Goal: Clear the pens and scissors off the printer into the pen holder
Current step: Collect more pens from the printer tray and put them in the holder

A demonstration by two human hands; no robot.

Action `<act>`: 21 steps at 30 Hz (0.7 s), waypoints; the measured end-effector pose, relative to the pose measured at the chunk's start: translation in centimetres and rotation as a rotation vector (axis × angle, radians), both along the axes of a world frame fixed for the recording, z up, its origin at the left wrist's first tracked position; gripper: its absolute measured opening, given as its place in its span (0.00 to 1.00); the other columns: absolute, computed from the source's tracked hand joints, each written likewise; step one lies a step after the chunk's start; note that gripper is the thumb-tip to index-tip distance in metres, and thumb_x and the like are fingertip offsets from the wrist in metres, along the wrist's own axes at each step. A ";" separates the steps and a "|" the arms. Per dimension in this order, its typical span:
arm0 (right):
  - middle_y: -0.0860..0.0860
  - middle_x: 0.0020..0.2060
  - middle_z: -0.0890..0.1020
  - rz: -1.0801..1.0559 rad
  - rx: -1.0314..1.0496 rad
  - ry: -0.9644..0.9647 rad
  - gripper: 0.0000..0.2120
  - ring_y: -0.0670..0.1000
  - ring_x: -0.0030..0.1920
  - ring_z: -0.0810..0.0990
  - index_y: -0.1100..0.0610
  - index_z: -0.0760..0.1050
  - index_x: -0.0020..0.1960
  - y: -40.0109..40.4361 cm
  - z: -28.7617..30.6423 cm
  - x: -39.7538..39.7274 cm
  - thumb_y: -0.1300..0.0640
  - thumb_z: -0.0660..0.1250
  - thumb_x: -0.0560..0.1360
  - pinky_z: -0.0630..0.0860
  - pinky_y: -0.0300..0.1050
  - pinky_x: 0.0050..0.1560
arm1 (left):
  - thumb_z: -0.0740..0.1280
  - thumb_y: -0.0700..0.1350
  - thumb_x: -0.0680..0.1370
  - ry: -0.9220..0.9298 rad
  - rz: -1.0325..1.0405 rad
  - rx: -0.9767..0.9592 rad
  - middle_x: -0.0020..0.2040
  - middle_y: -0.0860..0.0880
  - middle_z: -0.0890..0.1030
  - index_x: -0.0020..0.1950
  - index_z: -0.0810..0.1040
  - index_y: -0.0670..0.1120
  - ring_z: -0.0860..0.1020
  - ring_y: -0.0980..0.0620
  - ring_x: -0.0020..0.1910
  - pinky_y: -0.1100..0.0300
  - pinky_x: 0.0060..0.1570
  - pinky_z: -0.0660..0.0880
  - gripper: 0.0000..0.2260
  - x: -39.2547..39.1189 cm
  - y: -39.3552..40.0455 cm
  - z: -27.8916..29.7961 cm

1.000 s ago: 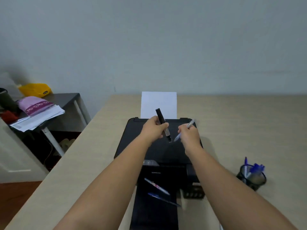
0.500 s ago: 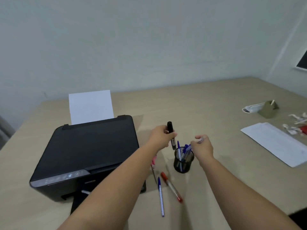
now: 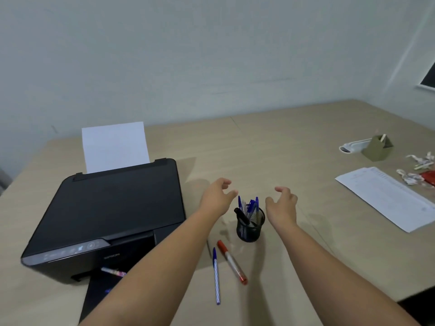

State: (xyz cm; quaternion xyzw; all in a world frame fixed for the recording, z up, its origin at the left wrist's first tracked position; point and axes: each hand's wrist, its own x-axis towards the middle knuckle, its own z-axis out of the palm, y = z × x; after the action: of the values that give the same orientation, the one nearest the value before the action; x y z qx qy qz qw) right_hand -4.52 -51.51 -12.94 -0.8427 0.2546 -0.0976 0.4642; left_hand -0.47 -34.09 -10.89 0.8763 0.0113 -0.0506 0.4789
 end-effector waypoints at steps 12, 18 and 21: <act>0.44 0.26 0.77 0.754 -0.012 -0.186 0.12 0.44 0.29 0.76 0.44 0.74 0.34 15.5 1.5 -1.6 0.59 0.62 0.71 0.73 0.44 0.34 | 0.72 0.43 0.76 0.192 0.137 -0.010 0.42 0.48 0.86 0.48 0.83 0.48 0.83 0.56 0.37 0.66 0.34 0.80 0.03 -8.7 16.9 2.1; 0.46 0.32 0.78 1.143 -0.222 -0.167 0.08 0.47 0.33 0.76 0.52 0.77 0.38 24.1 -0.7 -5.1 0.58 0.59 0.70 0.75 0.44 0.36 | 0.72 0.42 0.70 0.421 0.145 0.315 0.35 0.49 0.84 0.37 0.86 0.49 0.79 0.55 0.30 0.63 0.34 0.79 0.04 -14.7 26.2 -1.5; 0.49 0.41 0.79 1.264 -0.419 -0.163 0.10 0.55 0.42 0.78 0.52 0.78 0.41 27.3 -2.1 -6.6 0.58 0.58 0.72 0.74 0.45 0.39 | 0.72 0.42 0.69 0.399 0.064 0.621 0.47 0.47 0.86 0.48 0.86 0.47 0.80 0.50 0.43 0.63 0.40 0.72 0.08 -16.3 27.7 -3.8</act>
State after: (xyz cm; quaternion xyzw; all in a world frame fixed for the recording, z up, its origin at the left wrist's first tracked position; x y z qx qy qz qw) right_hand -11.09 -24.18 -15.03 -0.8919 -0.3481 0.0825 0.2766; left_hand -16.79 -6.37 -14.74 0.9520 0.1466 -0.1998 0.1799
